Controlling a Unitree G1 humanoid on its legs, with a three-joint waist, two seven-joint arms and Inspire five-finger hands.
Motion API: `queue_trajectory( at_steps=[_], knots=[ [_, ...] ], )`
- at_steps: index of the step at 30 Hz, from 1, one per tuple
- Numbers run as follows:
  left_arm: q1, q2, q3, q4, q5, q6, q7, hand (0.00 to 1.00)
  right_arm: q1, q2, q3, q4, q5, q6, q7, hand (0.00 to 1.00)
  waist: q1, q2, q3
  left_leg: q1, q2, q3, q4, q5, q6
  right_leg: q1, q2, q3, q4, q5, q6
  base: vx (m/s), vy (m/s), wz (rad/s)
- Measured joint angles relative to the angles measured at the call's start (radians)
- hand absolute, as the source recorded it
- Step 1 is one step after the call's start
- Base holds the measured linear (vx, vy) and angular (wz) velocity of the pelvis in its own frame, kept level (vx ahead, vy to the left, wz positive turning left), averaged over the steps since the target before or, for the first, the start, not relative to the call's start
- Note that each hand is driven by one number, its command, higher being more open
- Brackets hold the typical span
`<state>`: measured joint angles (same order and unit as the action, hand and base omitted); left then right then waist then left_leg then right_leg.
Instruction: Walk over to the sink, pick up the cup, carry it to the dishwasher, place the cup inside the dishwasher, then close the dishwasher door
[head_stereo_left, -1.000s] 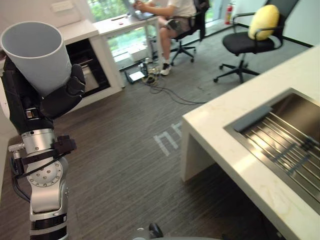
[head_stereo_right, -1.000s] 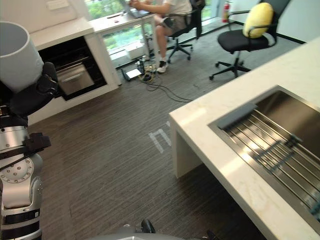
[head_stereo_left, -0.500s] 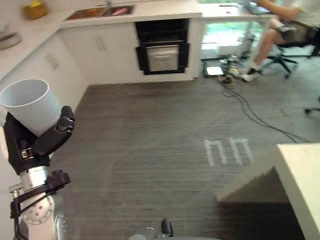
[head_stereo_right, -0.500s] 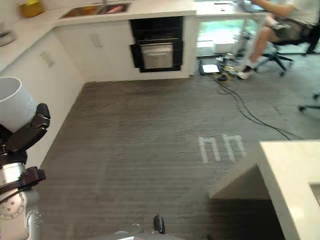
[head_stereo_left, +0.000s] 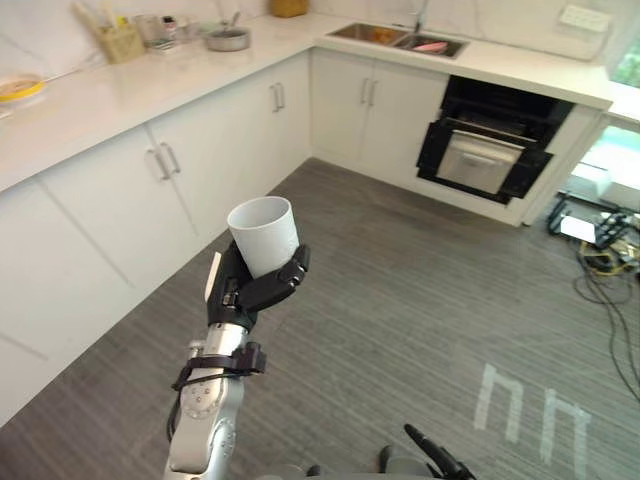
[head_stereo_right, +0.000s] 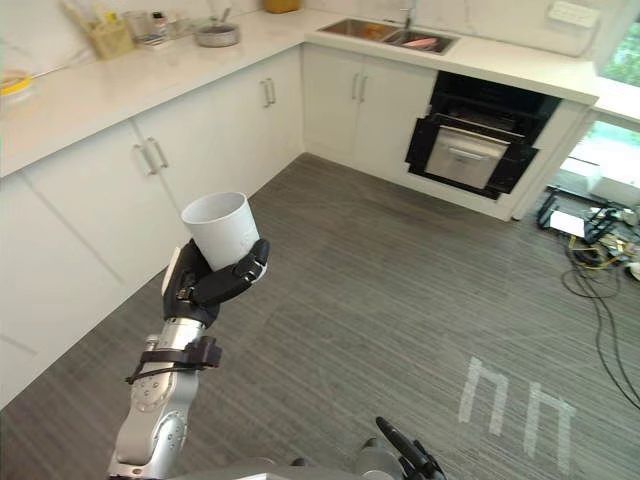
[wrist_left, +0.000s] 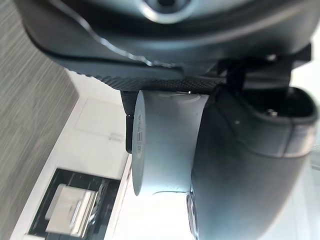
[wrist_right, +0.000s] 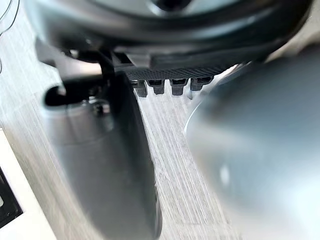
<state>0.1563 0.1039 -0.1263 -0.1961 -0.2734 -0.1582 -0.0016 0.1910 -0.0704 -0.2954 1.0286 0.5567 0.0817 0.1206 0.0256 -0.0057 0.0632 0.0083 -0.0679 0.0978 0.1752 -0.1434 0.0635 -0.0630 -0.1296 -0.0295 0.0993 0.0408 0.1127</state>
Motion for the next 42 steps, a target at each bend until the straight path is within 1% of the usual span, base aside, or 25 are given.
queue_trajectory(
  at_steps=[1, 2, 3, 4, 5, 9, 16, 17, 20, 24, 27, 28, 30, 31, 32, 33, 34, 35, 36, 37, 38, 39, 40, 41, 42],
  knots=[
    [-0.023, 0.002, -0.014, 0.028, 0.0, 0.007, -0.002, 0.0, 0.001, -0.009, -0.002, 0.007, 0.015, 0.024, 0.001, 1.0, -0.026, 0.008, -0.005, 0.012, 0.013, 0.0, -0.002, -0.001, -0.004, 0.018, 0.013, -0.014, -0.016, -0.003, -0.005, 0.24, -0.129, 0.03],
    [-0.038, 0.002, -0.018, 0.045, 0.001, 0.016, -0.003, 0.0, 0.005, -0.011, -0.003, 0.017, 0.032, 0.036, 0.006, 1.0, -0.035, 0.009, -0.005, 0.041, 0.027, 0.001, -0.019, -0.005, -0.016, 0.044, 0.027, -0.016, -0.03, -0.01, -0.016, 0.25, -0.13, 0.01],
    [-0.039, 0.002, -0.018, 0.047, 0.001, 0.02, -0.003, 0.0, 0.007, -0.011, -0.003, 0.023, 0.041, 0.038, 0.013, 1.0, -0.04, 0.01, -0.006, 0.056, 0.034, 0.002, -0.03, -0.006, -0.024, 0.055, 0.034, -0.015, -0.037, -0.012, -0.019, 0.21, -0.126, -0.17],
    [-0.04, 0.003, -0.018, 0.048, 0.001, 0.023, -0.002, 0.0, 0.012, -0.011, -0.003, 0.024, 0.05, 0.038, 0.026, 1.0, -0.045, 0.012, -0.006, 0.08, 0.048, 0.008, -0.044, -0.012, -0.044, 0.074, 0.048, -0.013, -0.048, -0.012, -0.022, 0.18, -0.119, -0.22],
    [-0.041, 0.003, -0.017, 0.048, 0.001, 0.023, -0.002, 0.0, 0.014, -0.014, -0.002, 0.027, 0.051, 0.038, 0.04, 1.0, -0.044, 0.014, -0.006, 0.094, 0.058, 0.021, -0.052, -0.014, -0.049, 0.084, 0.059, -0.007, -0.058, -0.011, -0.025, 0.15, -0.111, -0.23],
    [-0.041, 0.005, -0.001, 0.058, 0.002, 0.023, 0.003, 0.0, 0.013, -0.026, 0.004, 0.039, 0.051, 0.033, 0.075, 1.0, -0.048, 0.021, -0.003, 0.111, 0.066, 0.048, -0.059, -0.021, -0.059, 0.104, 0.071, 0.004, -0.088, -0.005, -0.033, 0.06, -0.059, -0.17],
    [-0.009, 0.014, 0.055, 0.095, 0.002, 0.022, 0.019, 0.0, 0.013, -0.027, 0.005, 0.049, 0.051, 0.012, 0.082, 1.0, -0.063, 0.035, 0.005, 0.128, 0.077, 0.082, -0.059, -0.027, -0.07, 0.113, 0.083, 0.021, -0.108, 0.009, -0.046, -0.06, -0.016, -0.12],
    [-0.014, 0.045, 0.038, 0.194, 0.234, -0.045, 0.087, 0.0, 0.018, -0.036, -0.014, 0.065, 0.052, 0.011, 0.118, 1.0, -0.071, 0.07, 0.032, 0.145, 0.159, 0.112, -0.084, -0.002, -0.123, 0.144, 0.166, 0.023, -0.184, 0.066, -0.104, 0.0, 0.0, -0.04],
    [-0.014, 0.045, 0.038, 0.194, 0.234, -0.045, 0.087, 0.0, 0.018, -0.036, -0.014, 0.065, 0.052, 0.011, 0.118, 1.0, -0.071, 0.07, 0.032, 0.146, 0.159, 0.112, -0.084, -0.002, -0.123, 0.144, 0.166, 0.023, -0.184, 0.066, -0.104, 0.0, 0.0, 0.0],
    [-0.017, 0.032, 0.038, 0.194, 0.205, -0.035, 0.086, 0.0, 0.015, -0.036, -0.014, 0.064, 0.047, 0.011, 0.118, 1.0, -0.073, 0.073, 0.039, 0.174, 0.151, 0.111, -0.125, 0.022, -0.121, 0.141, 0.164, 0.02, -0.163, 0.065, -0.103, 0.0, 0.0, 0.0],
    [-0.027, 0.029, 0.039, 0.193, 0.138, 0.015, 0.085, 0.0, 0.014, -0.034, -0.014, 0.061, 0.041, 0.012, 0.116, 1.0, -0.076, 0.068, 0.043, 0.189, 0.147, 0.112, -0.133, 0.03, -0.116, 0.122, 0.162, 0.018, -0.101, 0.034, -0.104, -0.06, 0.017, 0.01],
    [-0.037, 0.016, 0.042, 0.193, 0.085, 0.056, 0.085, 0.0, 0.017, -0.029, -0.018, 0.053, 0.041, 0.016, 0.109, 1.0, -0.077, 0.063, 0.043, 0.195, 0.141, 0.109, -0.135, 0.022, -0.117, 0.091, 0.155, 0.014, -0.028, -0.013, -0.108, -0.11, 0.008, 0.08],
    [-0.05, -0.001, 0.046, 0.193, 0.034, 0.089, 0.088, 0.0, 0.017, -0.025, -0.042, 0.038, 0.035, 0.025, 0.094, 1.0, -0.08, 0.063, 0.043, 0.19, 0.133, 0.099, -0.134, 0.014, -0.118, 0.053, 0.148, 0.0, 0.062, -0.065, -0.103, -0.11, -0.009, 0.16],
    [-0.055, -0.01, 0.046, 0.189, 0.0, 0.109, 0.089, 0.0, 0.016, -0.019, -0.055, 0.03, 0.022, 0.028, 0.08, 1.0, -0.082, 0.07, 0.039, 0.186, 0.129, 0.091, -0.137, 0.01, -0.128, 0.032, 0.138, -0.028, 0.116, -0.091, -0.111, -0.02, -0.053, 0.14],
    [-0.053, -0.021, 0.051, 0.18, -0.034, 0.136, 0.09, 0.0, 0.016, -0.02, -0.053, 0.019, -0.011, 0.029, 0.063, 1.0, -0.078, 0.062, 0.035, 0.202, 0.132, 0.104, -0.134, -0.001, -0.168, 0.031, 0.128, -0.069, 0.153, -0.13, -0.128, 0.04, -0.072, 0.12],
    [-0.053, -0.024, 0.054, 0.163, -0.053, 0.158, 0.093, 0.0, 0.008, -0.012, -0.05, 0.017, -0.021, 0.025, 0.054, 1.0, -0.074, 0.058, 0.05, 0.184, 0.142, 0.108, -0.028, -0.032, -0.195, 0.035, 0.122, -0.087, 0.193, -0.168, -0.145, 0.09, -0.078, 0.15],
    [-0.057, -0.04, 0.058, 0.121, -0.09, 0.177, 0.098, 0.0, -0.014, -0.011, -0.047, 0.012, -0.045, 0.013, 0.039, 1.0, -0.074, 0.056, 0.105, 0.039, 0.193, 0.085, 0.393, -0.11, -0.221, 0.037, 0.117, -0.102, 0.289, -0.236, -0.163, 0.01, -0.106, 0.17],
    [-0.025, -0.07, 0.058, 0.095, -0.113, 0.188, 0.1, 0.0, -0.013, -0.037, -0.041, 0.005, -0.066, 0.004, 0.028, 1.0, -0.073, 0.077, 0.12, -0.097, 0.269, 0.071, 0.711, -0.032, -0.214, 0.065, 0.148, -0.105, 0.308, -0.267, -0.18, 0.0, -0.1, 0.08],
    [0.0, -0.09, 0.063, 0.08, -0.122, 0.196, 0.101, 0.0, -0.011, -0.048, -0.033, -0.001, -0.081, -0.003, 0.024, 1.0, -0.071, 0.097, 0.117, -0.134, 0.292, 0.065, 0.786, 0.031, -0.208, 0.08, 0.161, -0.1, 0.295, -0.268, -0.183, 0.07, -0.089, -0.15],
    [0.023, -0.116, 0.067, 0.075, -0.132, 0.198, 0.101, 0.0, -0.012, -0.057, -0.013, -0.024, -0.089, -0.022, 0.009, 1.0, -0.072, 0.11, 0.113, -0.19, 0.323, 0.059, 0.87, 0.157, -0.175, 0.123, 0.179, -0.093, 0.239, -0.263, -0.192, 0.3, -0.052, -0.25],
    [0.022, -0.116, 0.067, 0.076, -0.135, 0.199, 0.098, 0.0, -0.015, -0.056, 0.022, -0.062, -0.088, -0.039, -0.006, 1.0, -0.071, 0.107, 0.12, -0.242, 0.343, 0.074, 0.953, 0.219, -0.156, 0.146, 0.175, -0.085, 0.215, -0.255, -0.205, 0.32, -0.048, -0.24],
    [0.022, -0.113, 0.069, 0.076, -0.136, 0.199, 0.097, 0.0, -0.019, -0.055, 0.045, -0.087, -0.088, -0.04, -0.016, 1.0, -0.071, 0.099, 0.127, -0.254, 0.347, 0.087, 0.981, 0.196, -0.15, 0.154, 0.171, -0.07, 0.217, -0.246, -0.208, 0.31, -0.052, -0.38],
    [0.024, -0.113, 0.071, 0.086, -0.138, 0.199, 0.097, 0.0, -0.027, -0.056, 0.087, -0.142, -0.088, -0.044, -0.033, 1.0, -0.071, 0.091, 0.138, -0.252, 0.346, 0.119, 0.969, 0.13, -0.128, 0.18, 0.161, -0.037, 0.209, -0.243, -0.211, 0.24, -0.028, -0.65],
    [0.029, -0.114, 0.079, 0.087, -0.138, 0.199, 0.099, 0.0, -0.041, -0.056, 0.13, -0.199, -0.09, -0.05, -0.044, 1.0, -0.067, 0.089, 0.139, -0.247, 0.337, 0.155, 0.865, 0.069, -0.12, 0.199, 0.151, -0.007, 0.194, -0.238, -0.205, 0.24, -0.012, -0.75],
    [0.029, -0.114, 0.083, 0.087, -0.138, 0.199, 0.102, 0.0, -0.05, -0.055, 0.154, -0.226, -0.091, -0.055, -0.049, 1.0, -0.067, 0.086, 0.14, -0.238, 0.326, 0.164, 0.774, 0.05, -0.127, 0.206, 0.144, 0.007, 0.192, -0.232, -0.194, 0.24, 0.02, -0.78]
  ],
)
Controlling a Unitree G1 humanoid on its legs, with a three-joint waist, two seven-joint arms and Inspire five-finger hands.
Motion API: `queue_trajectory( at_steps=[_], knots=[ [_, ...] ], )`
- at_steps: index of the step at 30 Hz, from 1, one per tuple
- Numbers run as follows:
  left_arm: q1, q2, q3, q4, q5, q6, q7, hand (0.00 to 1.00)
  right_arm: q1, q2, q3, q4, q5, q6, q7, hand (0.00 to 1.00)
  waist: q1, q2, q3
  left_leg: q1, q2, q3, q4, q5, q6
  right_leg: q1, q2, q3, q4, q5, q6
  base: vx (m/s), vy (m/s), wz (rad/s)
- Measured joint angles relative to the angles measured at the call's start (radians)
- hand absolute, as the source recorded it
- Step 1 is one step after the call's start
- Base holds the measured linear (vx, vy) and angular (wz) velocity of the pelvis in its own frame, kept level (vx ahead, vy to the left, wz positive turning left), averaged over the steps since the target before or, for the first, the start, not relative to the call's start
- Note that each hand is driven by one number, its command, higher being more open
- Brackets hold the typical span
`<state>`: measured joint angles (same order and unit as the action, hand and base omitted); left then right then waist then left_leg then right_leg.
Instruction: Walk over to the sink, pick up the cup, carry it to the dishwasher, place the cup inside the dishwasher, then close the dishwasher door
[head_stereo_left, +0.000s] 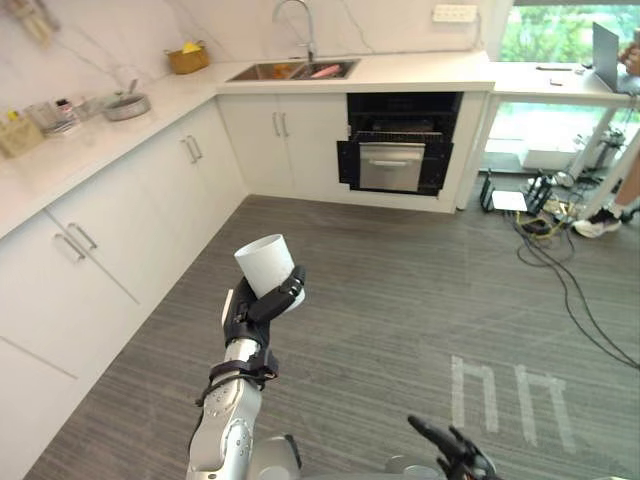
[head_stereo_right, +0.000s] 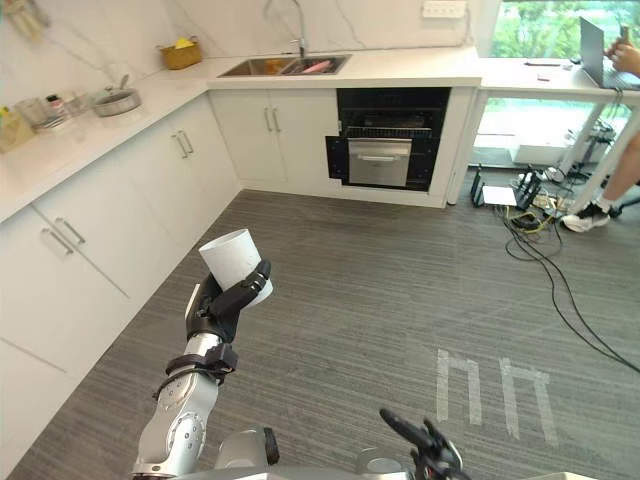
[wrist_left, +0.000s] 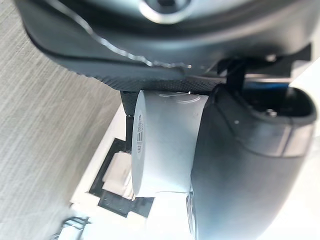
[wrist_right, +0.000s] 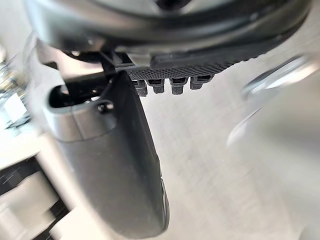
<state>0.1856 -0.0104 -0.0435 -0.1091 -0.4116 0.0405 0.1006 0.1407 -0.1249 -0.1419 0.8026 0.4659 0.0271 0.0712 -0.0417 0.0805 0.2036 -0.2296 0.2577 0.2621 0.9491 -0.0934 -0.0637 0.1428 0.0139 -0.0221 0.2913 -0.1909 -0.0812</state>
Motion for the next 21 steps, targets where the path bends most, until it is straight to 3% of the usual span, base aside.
queue_trajectory(
  at_steps=[1, 2, 3, 5, 6, 8, 10, 12, 13, 14, 15, 16, 17, 18, 19, 21],
  knots=[
    [0.0, -0.001, 0.002, -0.003, 0.0, -0.001, 0.005, 0.0, -0.022, -0.001, 0.041, -0.046, -0.011, -0.009, -0.008, 1.0, 0.0, 0.001, -0.001, 0.021, -0.031, -0.001, -0.226, -0.012, -0.021, 0.01, -0.007, 0.021, 0.0, 0.001, 0.002, 0.19, 0.033, -0.57],
    [0.001, -0.003, 0.003, -0.007, 0.0, -0.001, 0.005, 0.0, -0.032, -0.002, 0.052, -0.065, -0.023, -0.014, -0.011, 1.0, 0.0, 0.002, -0.001, 0.032, -0.045, -0.009, -0.342, -0.007, -0.042, 0.015, -0.009, 0.029, 0.0, 0.001, 0.003, 0.27, 0.089, -0.58],
    [0.004, -0.006, 0.003, -0.017, 0.0, -0.001, 0.003, 0.0, -0.049, 0.002, 0.082, -0.111, -0.028, -0.028, -0.018, 1.0, 0.002, 0.001, -0.001, 0.051, -0.07, -0.037, -0.582, 0.032, -0.1, 0.036, -0.012, 0.047, -0.003, -0.006, 0.004, 0.21, 0.103, -0.4],
    [0.007, -0.006, 0.006, -0.021, 0.0, -0.001, -0.004, 0.0, -0.054, 0.007, 0.088, -0.152, -0.027, -0.043, -0.022, 1.0, 0.006, -0.001, -0.001, 0.053, -0.088, -0.068, -0.73, 0.063, -0.105, 0.059, -0.022, 0.052, -0.002, -0.028, 0.014, 0.19, 0.14, -0.24],
    [0.013, -0.007, 0.02, -0.022, 0.0, -0.001, -0.021, 0.0, -0.052, 0.004, 0.08, -0.173, -0.027, -0.065, -0.026, 1.0, 0.006, -0.004, 0.0, 0.047, -0.104, -0.088, -0.788, 0.064, -0.104, 0.087, -0.05, 0.045, 0.017, -0.092, 0.048, 0.17, 0.177, -0.07],
    [0.019, -0.007, 0.028, -0.022, 0.0, -0.001, -0.028, 0.0, -0.044, -0.004, 0.074, -0.174, -0.027, -0.068, -0.028, 1.0, 0.005, -0.005, -0.001, 0.046, -0.11, -0.089, -0.785, 0.066, -0.096, 0.105, -0.072, 0.042, 0.049, -0.147, 0.057, 0.19, 0.218, 0.06],
    [0.028, -0.011, 0.046, -0.029, 0.001, -0.001, -0.047, 0.0, -0.016, -0.037, 0.067, -0.181, -0.027, -0.067, -0.028, 1.0, 0.005, -0.002, -0.008, 0.033, -0.119, -0.123, -0.761, 0.076, -0.08, 0.137, -0.115, 0.034, 0.091, -0.238, 0.104, 0.29, 0.289, 0.24],
    [0.03, -0.008, 0.065, -0.04, 0.011, -0.002, -0.059, 0.0, -0.003, -0.033, 0.062, -0.186, -0.027, -0.057, -0.028, 1.0, 0.006, -0.027, -0.022, -0.005, -0.151, -0.108, -0.709, 0.152, -0.045, 0.149, -0.164, 0.02, 0.084, -0.281, 0.117, 0.39, 0.357, 0.17],
    [0.039, -0.007, 0.08, -0.039, 0.021, -0.001, -0.063, 0.0, 0.012, -0.017, 0.055, -0.191, -0.028, -0.045, -0.028, 1.0, 0.023, -0.049, -0.046, -0.013, -0.206, -0.098, -0.67, 0.168, -0.023, 0.188, -0.215, 0.006, 0.031, -0.283, 0.11, 0.54, 0.361, -0.07],
    [0.041, -0.013, 0.089, -0.037, 0.022, -0.002, -0.063, 0.0, 0.039, 0.007, 0.038, -0.223, -0.028, -0.036, -0.028, 1.0, 0.029, -0.074, -0.059, -0.013, -0.254, -0.088, -0.644, 0.182, 0.011, 0.179, -0.265, -0.021, 0.124, -0.239, 0.121, 0.58, 0.341, -0.05],
    [0.041, -0.008, 0.093, -0.038, 0.025, -0.002, -0.062, 0.0, 0.052, 0.018, 0.037, -0.244, -0.028, -0.032, -0.028, 1.0, 0.031, -0.076, -0.059, -0.009, -0.271, -0.086, -0.623, 0.187, 0.062, 0.154, -0.292, -0.047, 0.206, -0.214, 0.142, 0.74, 0.389, 0.19],
    [0.04, 0.004, 0.088, -0.038, 0.052, -0.002, -0.065, 0.0, 0.069, 0.044, 0.037, -0.26, -0.027, -0.027, -0.033, 1.0, 0.029, -0.101, -0.062, 0.015, -0.32, -0.075, -0.589, 0.135, 0.12, 0.103, -0.357, -0.074, 0.385, -0.146, 0.144, 0.59, 0.325, 0.32],
    [0.039, 0.013, 0.08, -0.038, 0.076, -0.001, -0.067, 0.0, 0.068, 0.059, 0.037, -0.262, -0.028, -0.025, -0.038, 1.0, 0.028, -0.113, -0.07, 0.056, -0.363, -0.071, -0.593, 0.097, 0.146, 0.041, -0.421, -0.084, 0.54, -0.017, 0.133, 0.67, 0.367, 0.29],
    [0.039, 0.012, 0.075, -0.038, 0.082, -0.001, -0.068, 0.0, 0.066, 0.062, 0.037, -0.262, -0.028, -0.026, -0.039, 1.0, 0.027, -0.11, -0.071, 0.083, -0.376, -0.072, -0.604, 0.079, 0.165, 0.021, -0.44, -0.087, 0.592, 0.046, 0.13, 0.4, 0.195, 0.16],
    [0.038, 0.007, 0.072, -0.041, 0.087, -0.001, -0.068, 0.0, 0.059, 0.071, 0.038, -0.262, -0.028, -0.028, -0.041, 1.0, 0.027, -0.096, -0.066, 0.141, -0.386, -0.085, -0.633, 0.06, 0.186, -0.023, -0.444, -0.096, 0.69, 0.058, 0.127, 0.54, 0.238, 0.16],
    [0.03, 0.011, 0.069, -0.041, 0.086, -0.001, -0.068, 0.0, 0.063, 0.098, 0.038, -0.264, -0.027, -0.042, -0.047, 1.0, 0.017, -0.081, -0.057, 0.237, -0.382, -0.127, -0.687, 0.051, 0.205, -0.093, -0.371, -0.123, 0.771, -0.017, 0.122, 0.42, 0.139, 0.41]
  ],
)
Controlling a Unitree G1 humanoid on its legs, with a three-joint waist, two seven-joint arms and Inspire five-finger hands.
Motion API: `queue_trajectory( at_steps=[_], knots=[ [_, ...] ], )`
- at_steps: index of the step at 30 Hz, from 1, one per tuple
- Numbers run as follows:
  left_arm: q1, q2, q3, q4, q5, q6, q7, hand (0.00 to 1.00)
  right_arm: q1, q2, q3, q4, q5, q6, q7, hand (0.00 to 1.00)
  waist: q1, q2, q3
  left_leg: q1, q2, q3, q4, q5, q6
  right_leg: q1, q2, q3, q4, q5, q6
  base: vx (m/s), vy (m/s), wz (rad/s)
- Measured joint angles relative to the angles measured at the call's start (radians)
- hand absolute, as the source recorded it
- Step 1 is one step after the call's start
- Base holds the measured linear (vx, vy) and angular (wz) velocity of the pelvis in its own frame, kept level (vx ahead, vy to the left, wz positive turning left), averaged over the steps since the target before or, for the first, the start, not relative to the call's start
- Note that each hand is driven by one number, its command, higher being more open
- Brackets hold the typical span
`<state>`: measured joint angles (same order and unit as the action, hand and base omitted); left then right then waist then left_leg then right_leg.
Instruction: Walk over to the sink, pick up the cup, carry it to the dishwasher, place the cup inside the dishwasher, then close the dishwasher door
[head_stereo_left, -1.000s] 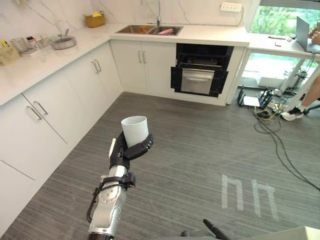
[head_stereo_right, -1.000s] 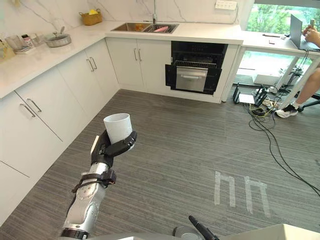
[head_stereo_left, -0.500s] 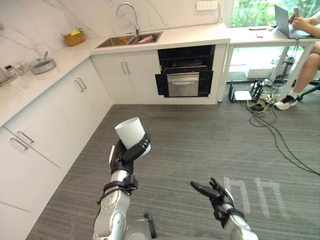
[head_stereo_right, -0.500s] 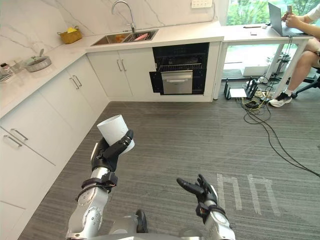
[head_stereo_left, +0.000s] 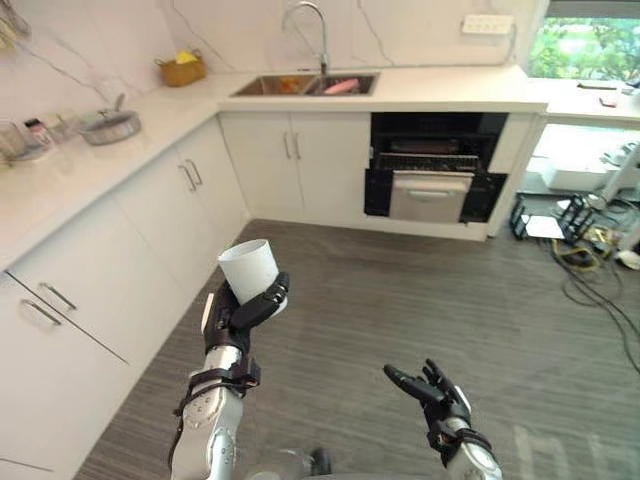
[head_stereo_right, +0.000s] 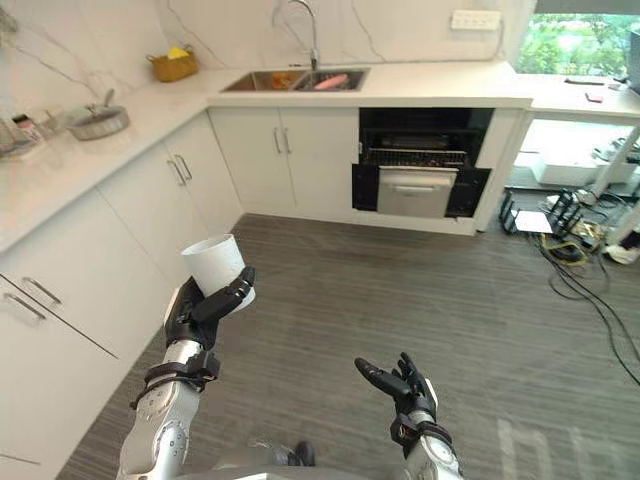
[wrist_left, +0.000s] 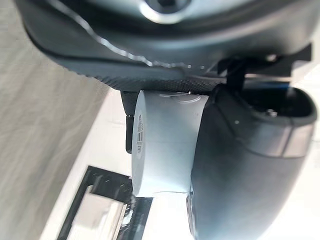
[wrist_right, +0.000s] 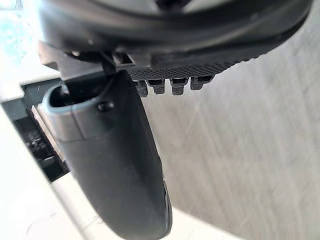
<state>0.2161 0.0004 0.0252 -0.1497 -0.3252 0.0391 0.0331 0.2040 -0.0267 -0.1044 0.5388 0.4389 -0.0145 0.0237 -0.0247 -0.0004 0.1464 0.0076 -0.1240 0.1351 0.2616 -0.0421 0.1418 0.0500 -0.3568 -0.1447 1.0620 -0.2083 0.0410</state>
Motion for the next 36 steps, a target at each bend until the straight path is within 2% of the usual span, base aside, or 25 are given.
queue_trajectory(
  at_steps=[2, 3, 4, 5, 7, 8, 11, 12, 13, 14, 15, 16, 17, 20, 22, 24, 26, 27, 28, 29, 30, 31, 33, 35, 36],
  knots=[
    [-0.022, 0.018, -0.029, 0.0, 0.001, -0.002, -0.003, 0.0, 0.038, 0.026, 0.0, -0.048, 0.001, -0.02, -0.012, 1.0, -0.02, -0.001, 0.009, 0.088, 0.01, -0.066, -0.065, -0.007, 0.008, -0.126, 0.126, -0.021, -0.073, -0.08, 0.004, 0.31, 0.001, 0.76],
    [-0.027, 0.022, -0.034, 0.0, 0.001, -0.002, -0.011, 0.0, 0.048, 0.027, 0.0, -0.07, 0.001, -0.025, -0.012, 1.0, -0.02, -0.001, 0.014, 0.106, 0.011, -0.072, -0.078, -0.011, 0.01, -0.164, 0.148, -0.027, -0.125, -0.083, 0.002, 0.28, -0.03, 0.44],
    [-0.032, 0.029, -0.036, 0.0, 0.01, -0.002, -0.028, 0.0, 0.055, 0.029, 0.0, -0.111, 0.001, -0.028, -0.013, 1.0, -0.021, -0.001, 0.02, 0.125, 0.016, -0.079, -0.09, -0.027, 0.012, -0.223, 0.188, -0.043, -0.285, -0.071, 0.008, 0.22, -0.03, 0.15],
    [-0.035, 0.033, -0.036, 0.0, 0.011, -0.002, -0.033, 0.0, 0.055, 0.032, 0.0, -0.129, 0.001, -0.029, -0.013, 1.0, -0.021, -0.001, 0.024, 0.133, 0.018, -0.081, -0.092, -0.037, 0.012, -0.244, 0.207, -0.053, -0.39, -0.05, 0.017, 0.3, -0.046, 0.01],
    [-0.039, 0.052, -0.047, 0.001, 0.011, -0.002, -0.032, 0.0, 0.056, 0.036, 0.015, -0.182, 0.002, -0.031, -0.018, 1.0, -0.02, -0.014, 0.031, 0.183, 0.013, -0.074, -0.127, -0.06, -0.002, -0.276, 0.257, -0.079, -0.767, 0.123, 0.066, 0.41, -0.067, -0.13],
    [-0.037, 0.063, -0.057, 0.001, 0.011, -0.001, -0.031, 0.0, 0.06, 0.033, 0.026, -0.199, 0.001, -0.032, -0.022, 1.0, -0.019, -0.018, 0.032, 0.214, 0.001, -0.075, -0.127, -0.092, -0.002, -0.285, 0.254, -0.104, -0.84, 0.181, 0.05, 0.52, -0.089, -0.08],
    [-0.028, 0.044, -0.096, -0.007, 0.01, -0.001, -0.028, 0.0, 0.084, 0.029, 0.033, -0.212, 0.001, -0.032, -0.03, 1.0, -0.022, -0.015, 0.008, 0.259, 0.008, -0.093, -0.076, -0.206, -0.002, -0.281, 0.25, -0.102, -0.775, 0.206, -0.028, 0.48, -0.091, 0.06],
    [-0.028, 0.027, -0.107, -0.019, 0.01, -0.005, -0.029, 0.0, 0.1, 0.029, 0.033, -0.235, 0.002, -0.032, -0.034, 1.0, -0.021, 0.01, -0.015, 0.259, 0.036, -0.095, -0.042, -0.268, -0.005, -0.276, 0.263, -0.117, -0.739, 0.21, -0.072, 0.62, -0.15, 0.1],
    [-0.022, 0.013, -0.116, -0.02, 0.01, -0.009, -0.029, 0.0, 0.107, 0.028, 0.038, -0.254, 0.003, -0.03, -0.036, 1.0, -0.024, 0.02, -0.027, 0.266, 0.068, -0.092, -0.025, -0.309, -0.004, -0.273, 0.284, -0.139, -0.722, 0.21, -0.081, 0.64, -0.17, 0.13],
    [-0.027, 0.006, -0.122, -0.018, 0.01, -0.012, -0.029, 0.0, 0.109, 0.033, 0.042, -0.276, 0.004, -0.031, -0.044, 1.0, -0.028, 0.043, -0.044, 0.24, 0.093, -0.069, 0.074, -0.334, -0.038, -0.272, 0.301, -0.164, -0.704, 0.201, -0.129, 0.63, -0.173, 0.24],
    [-0.041, -0.01, -0.132, -0.007, 0.011, -0.011, -0.027, 0.0, 0.103, 0.038, 0.042, -0.292, 0.007, -0.029, -0.053, 1.0, -0.042, 0.041, -0.042, 0.163, 0.131, -0.023, 0.265, -0.334, -0.076, -0.268, 0.306, -0.178, -0.673, 0.148, -0.146, 0.58, -0.176, 0.23],
    [-0.035, -0.021, -0.141, -0.006, 0.012, -0.011, -0.018, 0.0, 0.112, 0.033, 0.043, -0.329, 0.009, -0.029, -0.052, 1.0, -0.042, 0.038, -0.035, 0.086, 0.182, 0.019, 0.493, -0.241, -0.155, -0.226, 0.318, -0.179, -0.658, 0.108, -0.16, 0.72, -0.183, 0.02],
    [-0.028, -0.031, -0.151, -0.004, 0.014, -0.012, -0.003, 0.0, 0.121, 0.026, 0.043, -0.37, 0.007, -0.032, -0.043, 1.0, -0.039, 0.047, -0.029, 0.019, 0.234, 0.026, 0.705, -0.105, -0.187, -0.161, 0.338, -0.168, -0.662, 0.074, -0.153, 0.73, -0.159, -0.2],
    [-0.037, -0.04, -0.153, -0.004, 0.011, -0.025, 0.024, 0.0, 0.109, 0.019, 0.038, -0.403, 0.0, -0.066, -0.029, 1.0, -0.024, 0.05, -0.028, -0.134, 0.338, 0.02, 1.026, -0.076, -0.183, -0.012, 0.38, -0.121, -0.718, 0.008, -0.145, 0.63, -0.075, -0.43],
    [-0.038, -0.041, -0.144, -0.004, 0.01, -0.028, 0.036, 0.0, 0.093, 0.01, 0.039, -0.412, 0.001, -0.084, -0.02, 1.0, -0.006, 0.048, -0.027, -0.206, 0.352, 0.012, 0.983, -0.098, -0.179, 0.058, 0.383, -0.065, -0.769, -0.002, -0.137, 0.52, -0.003, -0.81],
    [-0.036, -0.042, -0.135, -0.005, 0.011, -0.028, 0.049, 0.0, 0.066, 0.012, 0.048, -0.412, 0.002, -0.086, -0.018, 1.0, 0.027, 0.038, -0.021, -0.236, 0.346, 0.01, 0.802, -0.141, -0.182, 0.118, 0.375, 0.009, -0.814, -0.001, -0.136, 0.49, 0.067, -1.11],
    [-0.032, -0.04, -0.123, -0.012, 0.011, -0.028, 0.059, 0.0, 0.012, 0.008, 0.078, -0.413, 0.002, -0.089, -0.019, 1.0, 0.038, 0.032, -0.019, -0.227, 0.288, -0.038, 0.319, -0.139, -0.203, 0.172, 0.333, 0.084, -0.854, -0.011, -0.121, 0.5, 0.193, -1.01],
    [-0.031, -0.043, -0.123, -0.019, 0.012, -0.028, 0.06, 0.0, -0.004, 0.005, 0.084, -0.412, 0.002, -0.091, -0.018, 1.0, 0.037, 0.034, -0.02, -0.222, 0.272, -0.063, 0.184, -0.112, -0.222, 0.179, 0.322, 0.102, -0.858, -0.02, -0.107, 0.5, 0.313, -0.89],
    [-0.029, -0.047, -0.127, -0.041, 0.013, -0.027, 0.072, 0.0, -0.028, -0.01, 0.091, -0.408, 0.002, -0.098, -0.016, 1.0, 0.037, 0.056, -0.031, -0.221, 0.268, -0.106, -0.026, -0.042, -0.262, 0.188, 0.318, 0.147, -0.871, -0.048, -0.064, 0.33, 0.237, -0.74],
    [-0.03, -0.047, -0.127, -0.053, 0.013, -0.028, 0.077, 0.0, -0.037, -0.014, 0.093, -0.406, 0.002, -0.1, -0.012, 1.0, 0.037, 0.067, -0.032, -0.224, 0.279, -0.115, -0.069, -0.037, -0.274, 0.2, 0.319, 0.169, -0.874, -0.073, -0.032, 0.35, 0.297, -0.91],
    [-0.031, -0.042, -0.124, -0.05, 0.013, -0.032, 0.082, 0.0, -0.041, -0.01, 0.095, -0.376, 0.002, -0.103, -0.009, 1.0, 0.038, 0.072, -0.042, -0.221, 0.274, -0.104, -0.007, 0.053, -0.272, 0.23, 0.308, 0.203, -0.859, -0.118, -0.016, 0.49, 0.377, -0.89],
    [-0.029, -0.034, -0.112, -0.048, 0.015, -0.032, 0.095, 0.0, -0.041, -0.013, 0.113, -0.347, 0.003, -0.103, -0.01, 1.0, 0.038, 0.036, -0.063, -0.222, 0.236, -0.09, 0.051, 0.073, -0.248, 0.244, 0.258, 0.235, -0.857, -0.145, -0.006, 0.6, 0.441, -0.84],
    [-0.059, -0.019, -0.092, -0.03, 0.015, -0.033, 0.119, 0.0, -0.042, -0.011, 0.117, -0.334, 0.007, -0.103, -0.014, 1.0, 0.028, -0.007, -0.079, -0.225, 0.186, -0.05, 0.097, 0.022, -0.192, 0.234, 0.188, 0.257, -0.815, -0.14, 0.008, 0.55, 0.33, -0.42],
    [-0.095, -0.01, -0.097, -0.026, 0.018, -0.033, 0.121, 0.0, -0.044, -0.013, 0.105, -0.332, 0.021, -0.101, -0.029, 1.0, 0.025, -0.02, -0.079, -0.203, 0.142, -0.013, 0.109, -0.003, -0.16, 0.184, 0.134, 0.255, -0.697, -0.119, 0.037, 0.45, 0.271, -0.18],
    [-0.112, -0.01, -0.102, -0.024, 0.034, -0.033, 0.121, 0.0, -0.048, -0.013, 0.095, -0.331, 0.044, -0.096, -0.032, 1.0, 0.024, -0.023, -0.077, -0.179, 0.123, 0.004, 0.106, -0.02, -0.144, 0.153, 0.113, 0.249, -0.61, -0.096, 0.067, 0.41, 0.247, -0.21]
  ],
)
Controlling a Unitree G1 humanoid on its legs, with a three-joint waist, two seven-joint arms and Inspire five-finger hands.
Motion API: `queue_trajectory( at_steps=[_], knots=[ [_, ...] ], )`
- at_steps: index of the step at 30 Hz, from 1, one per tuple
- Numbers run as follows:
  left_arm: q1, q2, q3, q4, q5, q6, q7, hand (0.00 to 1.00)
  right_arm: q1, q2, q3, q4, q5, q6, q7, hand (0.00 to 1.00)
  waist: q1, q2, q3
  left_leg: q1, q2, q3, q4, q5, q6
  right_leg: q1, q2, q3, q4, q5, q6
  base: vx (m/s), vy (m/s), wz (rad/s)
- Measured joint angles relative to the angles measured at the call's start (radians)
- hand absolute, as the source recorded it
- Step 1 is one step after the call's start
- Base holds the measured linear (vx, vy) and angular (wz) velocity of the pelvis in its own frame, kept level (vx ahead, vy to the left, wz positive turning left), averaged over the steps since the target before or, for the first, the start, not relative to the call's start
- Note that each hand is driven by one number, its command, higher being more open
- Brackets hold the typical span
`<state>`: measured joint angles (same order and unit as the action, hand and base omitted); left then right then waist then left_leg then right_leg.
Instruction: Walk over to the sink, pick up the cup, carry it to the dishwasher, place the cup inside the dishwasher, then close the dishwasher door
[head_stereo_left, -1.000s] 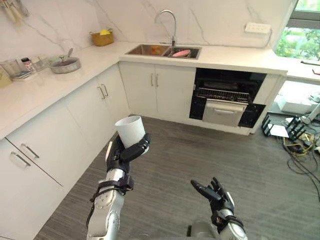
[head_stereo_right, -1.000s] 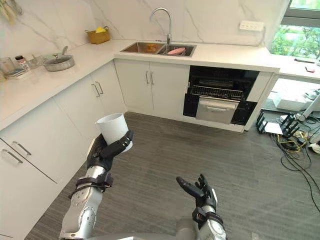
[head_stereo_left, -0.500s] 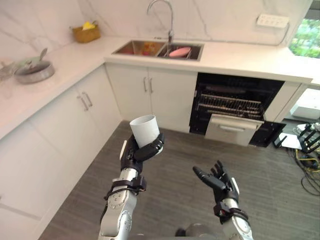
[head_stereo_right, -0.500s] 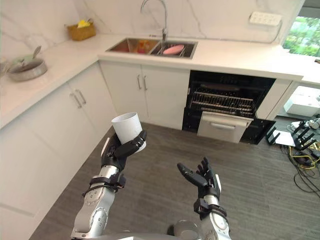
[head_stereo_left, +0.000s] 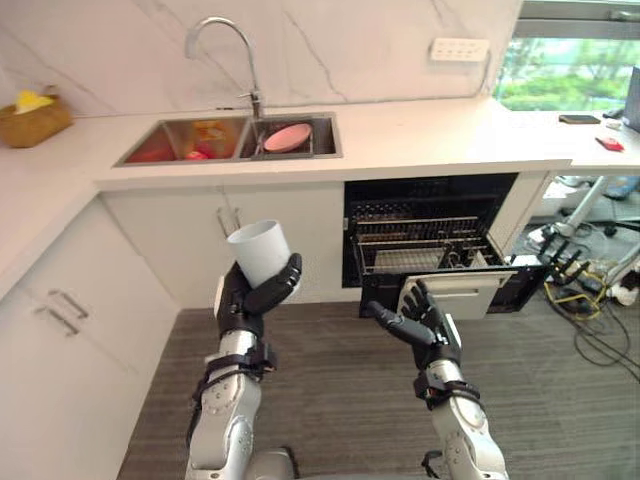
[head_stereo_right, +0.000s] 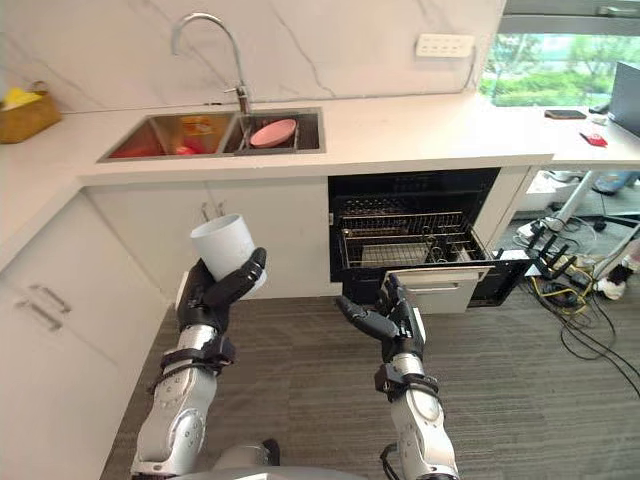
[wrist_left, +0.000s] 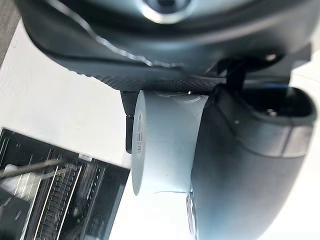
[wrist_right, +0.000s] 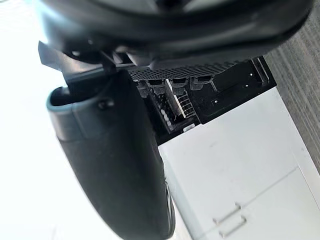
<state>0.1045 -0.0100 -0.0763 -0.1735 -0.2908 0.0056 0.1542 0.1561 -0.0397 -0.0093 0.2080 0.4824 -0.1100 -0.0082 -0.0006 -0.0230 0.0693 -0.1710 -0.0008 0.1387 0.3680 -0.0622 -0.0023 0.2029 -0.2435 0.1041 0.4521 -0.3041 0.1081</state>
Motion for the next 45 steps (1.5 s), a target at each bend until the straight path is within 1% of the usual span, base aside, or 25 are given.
queue_trajectory(
  at_steps=[1, 3, 5, 7, 10, 11, 13, 14, 16, 17, 19, 20, 21, 23, 25, 27, 28, 31, 33, 34, 35, 37, 40, 43, 45],
  knots=[
    [-0.028, 0.005, -0.01, 0.01, 0.015, -0.001, -0.001, 0.0, -0.001, 0.004, -0.005, 0.0, 0.008, 0.003, -0.008, 1.0, -0.003, -0.005, 0.003, 0.056, -0.023, 0.014, -0.019, -0.02, 0.017, -0.056, -0.026, -0.008, 0.166, 0.064, 0.042, 0.39, 0.23, -0.2],
    [-0.059, 0.026, -0.02, 0.019, 0.017, -0.001, -0.002, 0.0, -0.008, 0.014, 0.002, 0.0, 0.005, 0.018, -0.021, 1.0, -0.018, -0.012, 0.02, 0.186, -0.045, 0.024, -0.088, -0.035, 0.036, -0.149, -0.065, -0.031, 0.451, 0.217, 0.021, 0.32, 0.173, -0.16],
    [-0.073, 0.035, -0.023, 0.017, 0.017, -0.019, -0.003, 0.0, -0.01, 0.024, 0.024, -0.001, 0.005, 0.02, -0.027, 1.0, -0.046, 0.001, 0.036, 0.33, -0.029, 0.029, -0.166, -0.041, 0.042, -0.266, -0.057, -0.108, 0.625, 0.152, -0.065, 0.26, 0.117, -0.15],
    [-0.077, 0.044, -0.021, 0.014, 0.017, -0.042, -0.014, 0.0, -0.009, 0.038, 0.024, -0.007, 0.005, 0.022, -0.026, 1.0, -0.045, 0.006, 0.041, 0.375, -0.003, 0.05, -0.205, -0.055, 0.028, -0.345, -0.007, -0.16, 0.506, 0.111, -0.051, 0.16, -0.014, -0.38],
    [-0.055, 0.077, 0.002, 0.006, 0.016, -0.049, -0.061, 0.0, 0.005, 0.047, 0.019, -0.088, 0.003, 0.042, -0.015, 1.0, -0.04, -0.011, 0.038, 0.396, 0.009, 0.097, -0.195, -0.129, 0.021, -0.393, 0.075, -0.269, 0.025, 0.149, -0.025, 0.16, -0.105, -0.51],
    [-0.028, 0.08, 0.0, 0.01, 0.017, -0.043, -0.082, 0.0, 0.016, 0.034, 0.014, -0.125, 0.0, 0.043, -0.006, 1.0, -0.061, -0.006, 0.039, 0.417, -0.003, 0.077, -0.212, -0.143, 0.008, -0.377, 0.099, -0.287, -0.021, 0.233, -0.095, 0.25, -0.079, -0.39],
    [-0.001, 0.06, -0.013, -0.009, 0.017, -0.036, -0.105, 0.0, -0.008, 0.007, -0.014, -0.148, -0.011, 0.044, 0.007, 1.0, -0.05, 0.052, 0.047, 0.438, -0.006, 0.061, -0.249, -0.14, 0.012, -0.415, 0.109, -0.366, 0.015, 0.242, -0.086, 0.23, -0.018, -0.83],
    [0.0, 0.054, -0.015, -0.011, 0.017, -0.034, -0.11, 0.0, -0.016, 0.004, -0.017, -0.148, -0.015, 0.044, 0.008, 1.0, -0.044, 0.055, 0.05, 0.441, -0.002, 0.081, -0.253, -0.136, 0.004, -0.435, 0.1, -0.41, 0.043, 0.243, -0.094, 0.19, -0.042, -1.18],
    [-0.003, 0.056, -0.053, -0.012, 0.017, -0.026, -0.117, 0.0, 0.0, 0.001, -0.019, -0.177, -0.017, 0.044, 0.009, 1.0, -0.055, 0.042, 0.057, 0.46, 0.008, 0.084, -0.244, -0.166, 0.006, -0.432, 0.109, -0.44, 0.06, 0.188, -0.202, 0.2, -0.123, -0.74],
    [-0.008, 0.057, -0.072, -0.012, 0.017, -0.025, -0.12, 0.0, 0.006, -0.001, -0.024, -0.197, -0.017, 0.042, 0.01, 1.0, -0.064, 0.048, 0.059, 0.459, 0.018, 0.082, -0.229, -0.197, 0.009, -0.432, 0.116, -0.441, 0.066, 0.159, -0.212, 0.18, -0.125, -0.32],
    [-0.009, 0.068, -0.137, -0.01, 0.018, -0.021, -0.143, 0.0, 0.024, 0.001, -0.033, -0.234, -0.018, 0.035, 0.01, 1.0, -0.086, 0.057, 0.06, 0.457, 0.044, 0.101, -0.128, -0.286, 0.073, -0.426, 0.121, -0.445, 0.137, 0.065, -0.213, 0.2, -0.097, -0.14],
    [-0.011, 0.069, -0.177, -0.002, 0.021, -0.021, -0.165, 0.0, 0.033, 0.004, -0.035, -0.251, -0.016, 0.025, 0.01, 1.0, -0.091, 0.052, 0.06, 0.359, 0.088, 0.151, 0.167, -0.287, 0.079, -0.404, 0.12, -0.446, 0.153, 0.025, -0.206, 0.24, -0.104, -0.07],
    [-0.01, 0.066, -0.193, 0.002, 0.024, -0.021, -0.167, 0.0, 0.038, 0.001, -0.036, -0.263, -0.013, 0.025, 0.01, 1.0, -0.091, 0.059, 0.062, 0.309, 0.121, 0.156, 0.3, -0.257, 0.054, -0.385, 0.128, -0.448, 0.146, 0.018, -0.206, 0.32, -0.118, -0.07],
    [-0.004, 0.046, -0.22, 0.031, 0.047, -0.02, -0.184, 0.0, 0.044, -0.022, -0.044, -0.324, 0.009, 0.024, 0.043, 1.0, -0.078, 0.107, 0.057, 0.144, 0.226, 0.115, 0.703, -0.147, -0.06, -0.301, 0.191, -0.421, 0.1, 0.011, -0.194, 0.31, -0.068, -0.4],
    [-0.001, 0.047, -0.222, 0.044, 0.054, -0.021, -0.186, 0.0, 0.045, -0.025, -0.049, -0.347, 0.017, 0.011, 0.074, 1.0, -0.072, 0.114, 0.05, 0.101, 0.24, 0.118, 0.752, -0.153, -0.051, -0.242, 0.206, -0.394, 0.052, 0.017, -0.202, 0.37, 0.009, -0.59],
    [0.002, 0.045, -0.219, 0.057, 0.054, -0.022, -0.184, 0.0, 0.041, -0.034, -0.049, -0.358, 0.041, -0.009, 0.111, 1.0, -0.066, 0.11, 0.047, 0.082, 0.238, 0.131, 0.621, -0.176, -0.035, -0.182, 0.206, -0.343, -0.019, 0.033, -0.186, 0.33, 0.035, -0.79],
    [0.006, 0.044, -0.211, 0.057, 0.054, -0.027, -0.183, 0.0, 0.03, -0.035, -0.048, -0.357, 0.046, -0.013, 0.131, 1.0, -0.058, 0.108, 0.044, 0.081, 0.224, 0.117, 0.452, -0.184, -0.037, -0.167, 0.199, -0.298, -0.049, 0.044, -0.175, 0.3, 0.093, -1.15],
    [0.01, 0.037, -0.195, 0.052, 0.059, -0.035, -0.171, 0.0, 0.005, -0.044, -0.028, -0.345, 0.046, -0.011, 0.158, 1.0, -0.039, 0.108, 0.037, 0.103, 0.172, -0.051, 0.042, -0.166, -0.062, -0.176, 0.176, -0.168, -0.075, 0.059, -0.146, 0.32, 0.182, -1.32],
    [0.026, 0.031, -0.194, 0.036, 0.059, -0.035, -0.154, 0.0, -0.005, -0.084, -0.002, -0.323, 0.046, 0.0, 0.184, 1.0, -0.045, 0.118, 0.019, 0.115, 0.171, -0.181, -0.124, -0.067, -0.079, -0.197, 0.164, -0.071, -0.08, 0.057, -0.097, 0.3, 0.265, -1.35],
    [0.028, 0.027, -0.197, 0.034, 0.059, -0.035, -0.156, 0.0, -0.002, -0.101, -0.004, -0.321, 0.048, 0.002, 0.186, 1.0, -0.052, 0.127, 0.012, 0.124, 0.171, -0.176, -0.161, -0.009, -0.096, -0.198, 0.157, -0.049, -0.085, 0.055, -0.076, 0.35, 0.41, -1.04],
    [0.029, 0.023, -0.202, 0.028, 0.059, -0.035, -0.162, 0.0, 0.002, -0.122, -0.014, -0.321, 0.061, 0.002, 0.185, 1.0, -0.06, 0.148, -0.002, 0.14, 0.169, -0.151, -0.217, 0.104, -0.102, -0.203, 0.15, -0.046, -0.091, 0.051, -0.043, 0.27, 0.395, -0.66],
    [0.025, 0.034, -0.207, 0.024, 0.06, -0.035, -0.177, 0.0, 0.013, -0.111, -0.035, -0.311, 0.084, 0.011, 0.183, 1.0, -0.082, 0.136, -0.032, 0.181, 0.136, -0.12, -0.294, 0.08, -0.158, -0.206, 0.099, -0.047, -0.092, 0.037, 0.012, 0.24, 0.445, -0.2],
    [0.021, 0.076, -0.2, 0.024, 0.071, -0.028, -0.177, 0.0, 0.017, -0.046, -0.043, -0.304, 0.086, 0.03, 0.184, 1.0, -0.077, 0.073, -0.052, 0.191, 0.048, -0.08, -0.344, 0.097, -0.108, -0.206, -0.005, -0.101, -0.167, 0.094, 0.09, 0.12, 0.335, -0.13],
    [0.015, 0.08, -0.179, 0.024, 0.086, -0.003, -0.176, 0.0, 0.016, 0.003, -0.041, -0.305, 0.086, 0.039, 0.194, 1.0, -0.057, 0.064, -0.057, 0.198, 0.017, -0.051, -0.353, 0.087, -0.071, -0.203, -0.04, -0.165, -0.208, 0.165, 0.112, 0.04, 0.174, -0.17],
    [0.015, 0.079, -0.158, 0.024, 0.086, 0.012, -0.172, 0.0, 0.012, 0.014, -0.016, -0.305, 0.09, 0.054, 0.208, 1.0, -0.043, 0.062, -0.055, 0.208, 0.02, -0.021, -0.358, 0.077, -0.052, -0.206, -0.041, -0.233, -0.231, 0.214, 0.1, -0.02, 0.127, -0.41]
  ],
)
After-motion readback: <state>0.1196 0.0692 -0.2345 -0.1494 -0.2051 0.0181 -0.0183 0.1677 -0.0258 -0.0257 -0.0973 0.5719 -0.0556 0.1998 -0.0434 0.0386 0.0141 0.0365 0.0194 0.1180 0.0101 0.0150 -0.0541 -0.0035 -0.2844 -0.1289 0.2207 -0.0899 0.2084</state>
